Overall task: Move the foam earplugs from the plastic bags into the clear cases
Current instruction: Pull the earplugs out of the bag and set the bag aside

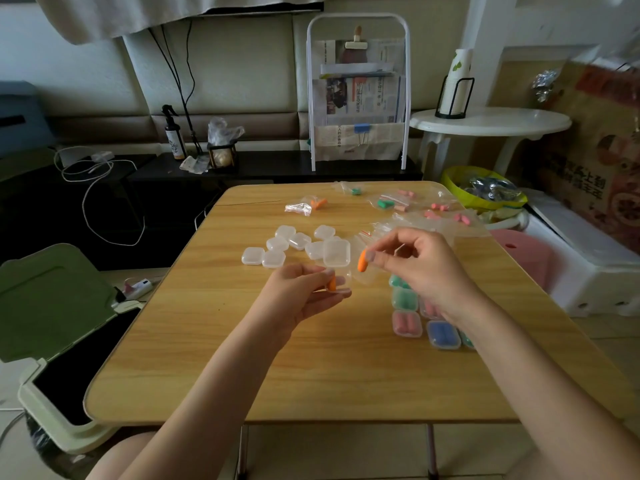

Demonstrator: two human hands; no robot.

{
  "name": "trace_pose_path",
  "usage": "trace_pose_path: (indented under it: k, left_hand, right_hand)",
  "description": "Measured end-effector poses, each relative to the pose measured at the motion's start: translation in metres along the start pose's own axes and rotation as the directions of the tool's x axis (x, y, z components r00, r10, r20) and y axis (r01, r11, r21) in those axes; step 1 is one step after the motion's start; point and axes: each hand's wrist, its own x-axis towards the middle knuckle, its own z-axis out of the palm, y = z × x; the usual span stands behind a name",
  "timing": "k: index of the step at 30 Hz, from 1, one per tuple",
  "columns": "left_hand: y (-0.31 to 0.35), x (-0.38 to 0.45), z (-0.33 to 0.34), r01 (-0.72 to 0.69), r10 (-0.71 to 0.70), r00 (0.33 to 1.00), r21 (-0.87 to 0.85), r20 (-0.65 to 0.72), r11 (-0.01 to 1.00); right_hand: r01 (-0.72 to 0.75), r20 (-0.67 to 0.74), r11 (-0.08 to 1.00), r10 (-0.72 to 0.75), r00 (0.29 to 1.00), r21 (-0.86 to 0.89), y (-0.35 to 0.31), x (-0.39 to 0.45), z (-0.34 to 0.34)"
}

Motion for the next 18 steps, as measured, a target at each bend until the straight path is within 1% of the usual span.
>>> trace_pose_path:
  k: [1,3,7,12,15,18]
  left_hand:
    - [0.0,0.0,0.002,0.001,-0.001,1.0,-0.001,0.01,1.0]
    - [0.001,0.001,0.004,0.003,-0.003,1.0,-0.003,0.029,1.0]
    - [0.001,0.001,0.007,0.01,-0.009,0.996,-0.008,0.086,1.0]
    - [0.001,0.001,0.006,0.025,-0.019,0.992,-0.047,0.124,0.999]
    - [0.002,0.0,0.003,0.023,-0.015,0.991,-0.06,0.135,0.998]
    - [0.002,-0.001,0.002,0.027,-0.019,0.992,-0.064,0.128,0.998]
  right_hand:
    - [0.014,0.035,0.999,-0.013,0.999,-0.035,0.001,0.0,0.002]
    - [0.048,0.052,0.996,-0.044,0.998,-0.078,0.004,0.0,0.005]
    - [0.058,0.035,0.992,-0.055,0.998,-0.108,0.007,0.0,0.006]
    - [0.066,0.048,0.972,-0.056,0.997,-0.228,0.01,-0.001,0.012]
    - [0.113,0.015,0.955,-0.113,0.993,-0.274,0.008,-0.003,0.015]
    - [0.154,0.011,0.943,-0.158,0.987,-0.294,0.007,-0.006,0.019]
